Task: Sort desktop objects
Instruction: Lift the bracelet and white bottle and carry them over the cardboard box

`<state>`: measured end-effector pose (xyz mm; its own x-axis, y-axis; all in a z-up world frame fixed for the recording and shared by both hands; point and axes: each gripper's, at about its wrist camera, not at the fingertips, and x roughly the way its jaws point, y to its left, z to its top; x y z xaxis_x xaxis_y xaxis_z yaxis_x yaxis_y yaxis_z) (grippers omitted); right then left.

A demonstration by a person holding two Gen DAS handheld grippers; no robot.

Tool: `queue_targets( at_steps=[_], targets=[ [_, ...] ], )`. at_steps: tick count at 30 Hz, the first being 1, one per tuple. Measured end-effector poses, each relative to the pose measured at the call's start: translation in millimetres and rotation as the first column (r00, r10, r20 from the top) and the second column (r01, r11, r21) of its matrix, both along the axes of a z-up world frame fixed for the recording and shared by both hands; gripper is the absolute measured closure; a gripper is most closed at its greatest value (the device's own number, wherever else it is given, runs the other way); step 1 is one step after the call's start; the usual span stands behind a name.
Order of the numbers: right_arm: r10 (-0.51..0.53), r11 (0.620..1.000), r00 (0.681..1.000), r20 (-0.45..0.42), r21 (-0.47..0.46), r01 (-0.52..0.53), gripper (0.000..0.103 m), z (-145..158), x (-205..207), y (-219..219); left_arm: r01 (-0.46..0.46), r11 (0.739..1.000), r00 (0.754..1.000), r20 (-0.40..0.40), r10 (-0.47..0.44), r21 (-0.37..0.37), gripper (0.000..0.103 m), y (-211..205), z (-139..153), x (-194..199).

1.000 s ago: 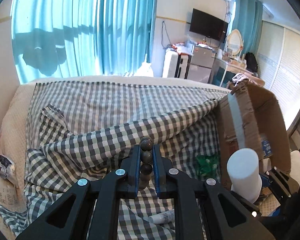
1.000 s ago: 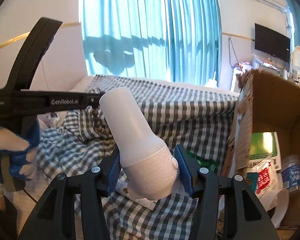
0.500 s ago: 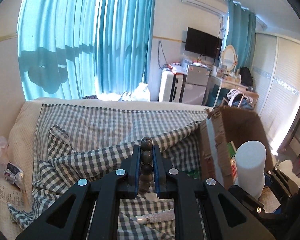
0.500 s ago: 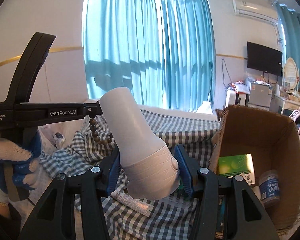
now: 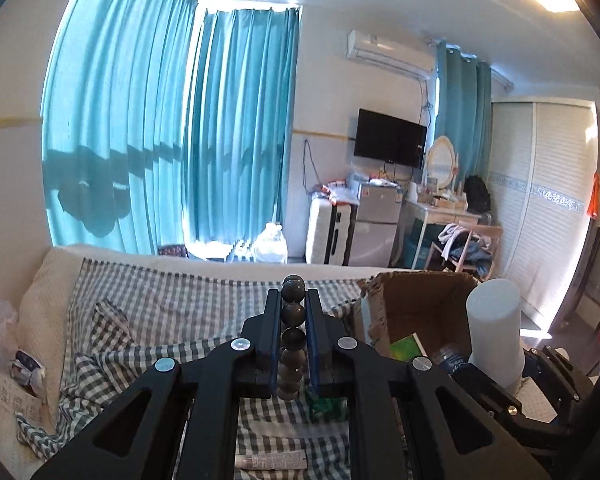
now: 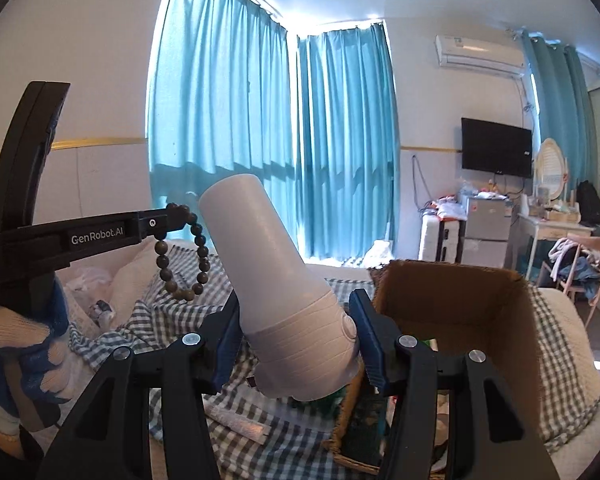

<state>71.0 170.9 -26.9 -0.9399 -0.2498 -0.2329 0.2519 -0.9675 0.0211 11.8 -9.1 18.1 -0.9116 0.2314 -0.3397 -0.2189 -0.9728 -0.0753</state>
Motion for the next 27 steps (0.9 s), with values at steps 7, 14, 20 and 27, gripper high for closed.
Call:
queue_targets(
  at_steps=[7, 14, 20, 27],
  targets=[
    [-0.063, 0.998, 0.996, -0.055, -0.001, 0.063, 0.051, 13, 13, 14, 0.029, 1.000, 0.999, -0.031, -0.029, -0.004, 0.092, 20, 5, 10],
    [-0.097, 0.995, 0.992, -0.083, 0.004, 0.098, 0.051, 20, 19, 24, 0.063, 0.998, 0.998, -0.026, -0.062, 0.021, 0.092, 41, 1, 13],
    [-0.137, 0.991, 0.986, -0.092, -0.016, 0.136, 0.051, 22, 21, 42, 0.127, 0.992, 0.991, -0.033, -0.127, 0.008, 0.092, 70, 0, 19],
    [-0.199, 0.980, 0.975, -0.099, -0.034, 0.197, 0.051, 25, 25, 67, 0.188, 0.982, 0.981, -0.045, -0.188, -0.014, 0.092, 101, -2, 26]
  ],
)
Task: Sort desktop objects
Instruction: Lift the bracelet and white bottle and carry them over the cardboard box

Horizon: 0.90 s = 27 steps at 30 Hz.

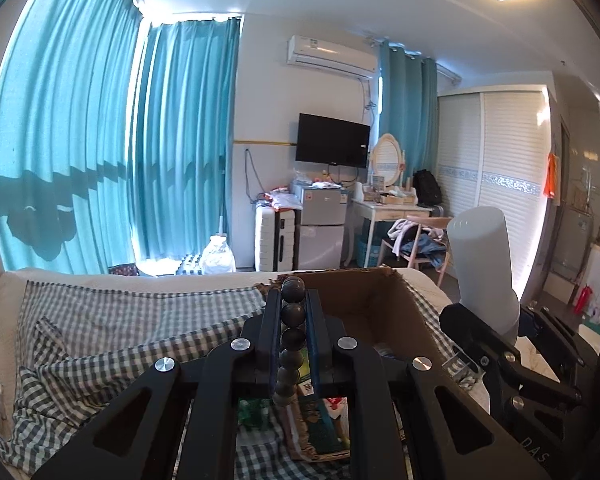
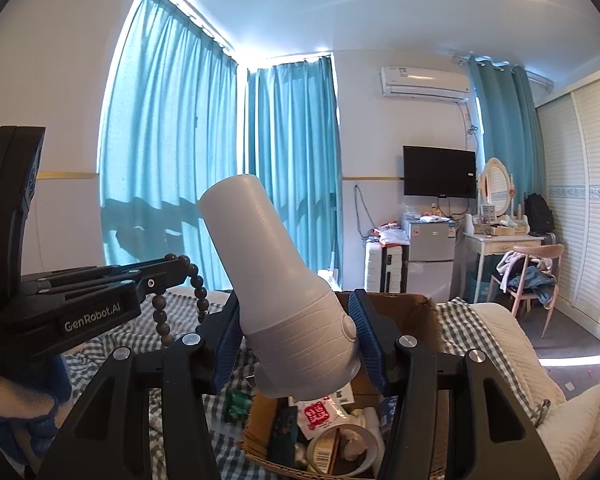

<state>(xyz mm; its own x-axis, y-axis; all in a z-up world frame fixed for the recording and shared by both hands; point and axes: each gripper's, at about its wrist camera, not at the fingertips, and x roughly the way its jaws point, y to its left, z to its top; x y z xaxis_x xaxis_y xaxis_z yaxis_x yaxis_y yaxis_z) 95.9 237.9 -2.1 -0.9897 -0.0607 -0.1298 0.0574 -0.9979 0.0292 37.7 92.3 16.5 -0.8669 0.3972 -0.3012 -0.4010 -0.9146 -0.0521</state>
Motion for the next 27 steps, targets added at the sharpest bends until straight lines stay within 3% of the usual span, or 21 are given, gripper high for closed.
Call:
queue_targets(
  at_steps=[12, 27],
  targets=[
    [-0.092, 0.996, 0.994, 0.059, -0.014, 0.093, 0.051, -17, -14, 38, 0.073, 0.997, 0.996, 0.055, -0.071, -0.034, 0.092, 45, -25, -19],
    [-0.119, 0.991, 0.953, 0.277, -0.022, 0.130, 0.051, -81, -79, 60, 0.154, 0.985, 0.970, 0.200, -0.136, -0.079, 0.092, 84, -87, -75]
  ],
)
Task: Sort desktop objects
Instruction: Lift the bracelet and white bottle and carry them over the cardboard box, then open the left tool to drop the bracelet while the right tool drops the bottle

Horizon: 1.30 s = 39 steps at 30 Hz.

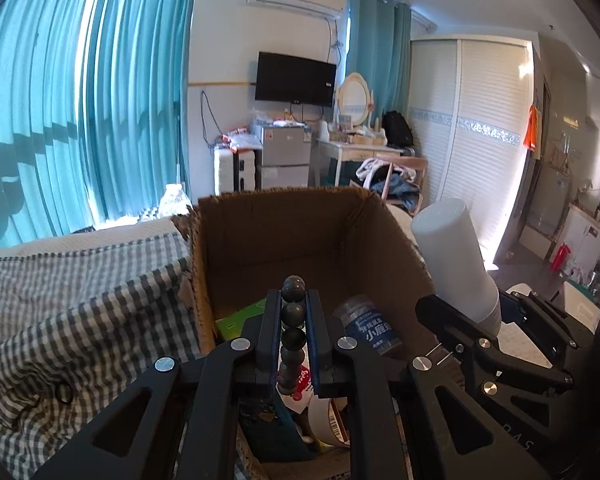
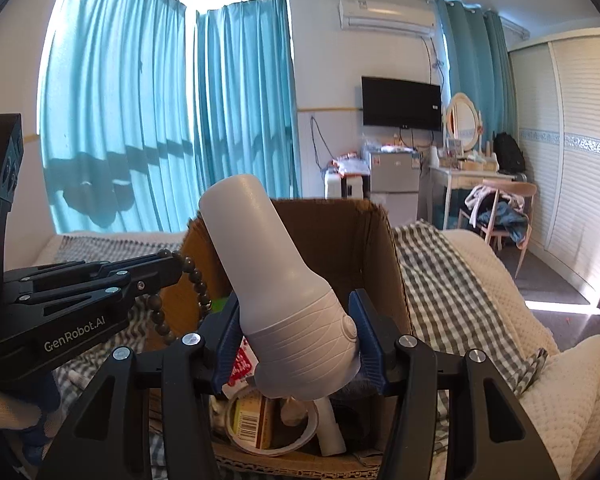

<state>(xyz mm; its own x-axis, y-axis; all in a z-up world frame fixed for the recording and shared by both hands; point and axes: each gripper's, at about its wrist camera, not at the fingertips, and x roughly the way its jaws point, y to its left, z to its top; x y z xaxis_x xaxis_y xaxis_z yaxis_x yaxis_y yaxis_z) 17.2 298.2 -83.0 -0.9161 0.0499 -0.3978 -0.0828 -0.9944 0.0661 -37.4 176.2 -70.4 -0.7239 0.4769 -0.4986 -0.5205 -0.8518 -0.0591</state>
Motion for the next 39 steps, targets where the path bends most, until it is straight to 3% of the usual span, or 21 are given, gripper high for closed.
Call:
queue_targets(
  at_steps=[7, 13, 21, 23, 26, 31, 34, 38, 39],
  targets=[
    [0.000, 0.998, 0.994, 0.107, -0.059, 0.007, 0.051, -33, -25, 17, 0.035, 0.998, 0.997, 0.067, -0.032, -0.052, 0.092, 17, -32, -25],
    [-0.012, 0.998, 0.987, 0.162, -0.053, 0.021, 0.051, -46, -36, 19, 0.037, 0.995, 0.994, 0.107, -0.027, -0.092, 0.092, 22, -50, -38],
    [-0.051, 0.998, 0.982, 0.180, -0.028, 0.057, 0.048, -50, -40, 13, 0.034, 0.991, 0.996, 0.091, -0.023, -0.129, 0.088, 25, -55, -34],
    [-0.065, 0.997, 0.984, 0.164, -0.023, 0.070, 0.040, -47, -36, 13, 0.030, 0.992, 0.997, 0.079, -0.020, -0.126, 0.076, 23, -51, -30],
    [-0.075, 0.997, 0.986, 0.146, -0.017, 0.079, 0.040, -41, -32, 10, 0.012, 0.991, 0.999, 0.046, -0.006, -0.135, 0.059, 19, -41, -25],
    [-0.095, 0.995, 0.992, 0.087, 0.004, 0.095, 0.039, -23, -19, 6, -0.016, 0.994, 1.000, 0.008, 0.017, -0.110, 0.046, 1, -21, -15],
    [-0.102, 0.995, 0.994, 0.041, -0.001, 0.102, 0.033, -10, -9, 1, -0.041, 0.994, 0.999, -0.020, 0.039, -0.099, 0.039, -8, -8, -10],
    [-0.099, 0.995, 0.995, -0.013, -0.011, 0.099, 0.027, 6, 3, -1, -0.082, 0.993, 0.995, -0.060, 0.077, -0.080, 0.019, -20, 8, 1],
    [-0.103, 0.995, 0.994, -0.029, -0.006, 0.102, 0.021, 10, 7, -4, -0.094, 0.992, 0.994, -0.069, 0.088, -0.079, 0.017, -23, 12, 3]
  ],
)
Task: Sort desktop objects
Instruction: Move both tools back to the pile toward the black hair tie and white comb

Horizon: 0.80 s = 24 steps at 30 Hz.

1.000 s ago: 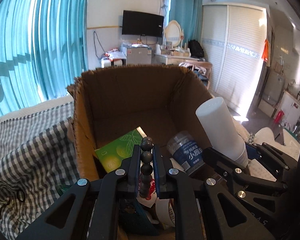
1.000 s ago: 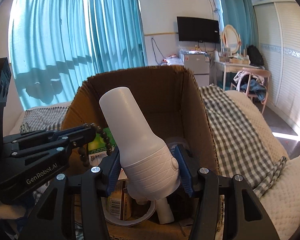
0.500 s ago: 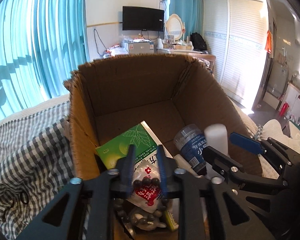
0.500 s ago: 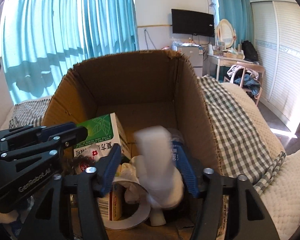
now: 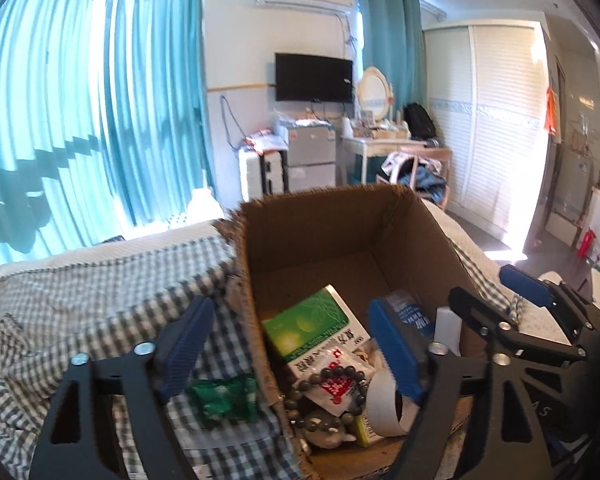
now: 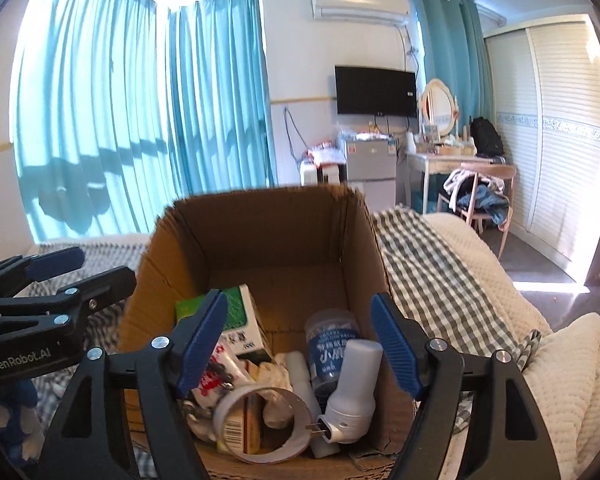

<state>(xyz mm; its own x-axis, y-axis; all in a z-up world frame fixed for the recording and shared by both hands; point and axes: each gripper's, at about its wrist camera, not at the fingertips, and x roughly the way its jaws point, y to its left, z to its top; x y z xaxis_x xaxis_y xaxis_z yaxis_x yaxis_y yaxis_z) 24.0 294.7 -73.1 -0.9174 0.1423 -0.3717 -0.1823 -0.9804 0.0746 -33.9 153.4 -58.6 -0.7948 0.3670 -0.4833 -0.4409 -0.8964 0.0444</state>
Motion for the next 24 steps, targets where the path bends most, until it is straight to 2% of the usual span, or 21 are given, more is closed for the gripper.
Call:
queue_targets(
  at_steps=[2, 5, 8, 13, 19, 24],
  targets=[
    [-0.013, 1.000, 0.999, -0.031, 0.013, 0.013, 0.012, 7, 6, -4, -0.024, 1.000, 1.000, -0.020, 0.024, 0.000, 0.011, -7, 9, 5],
    [-0.028, 0.999, 0.996, -0.083, 0.026, 0.030, 0.007, 17, 16, -8, -0.063, 0.998, 0.996, -0.062, 0.064, 0.004, 0.001, -18, 22, 14],
    [-0.027, 0.999, 0.991, -0.133, 0.017, 0.030, 0.000, 29, 25, -13, -0.100, 0.995, 0.990, -0.103, 0.100, 0.008, 0.000, -29, 35, 21],
    [0.006, 1.000, 0.983, -0.186, 0.017, -0.003, 0.000, 48, 38, -25, -0.182, 0.983, 0.970, -0.160, 0.183, 0.022, 0.000, -51, 55, 33],
    [0.058, 0.998, 0.974, -0.219, 0.045, -0.050, 0.000, 67, 48, -47, -0.249, 0.967, 0.949, -0.189, 0.254, 0.053, 0.000, -86, 70, 43],
    [0.122, 0.992, 0.970, -0.211, 0.055, -0.113, 0.000, 80, 48, -70, -0.305, 0.952, 0.923, -0.241, 0.298, 0.011, 0.000, -103, 76, 51]
  ],
)
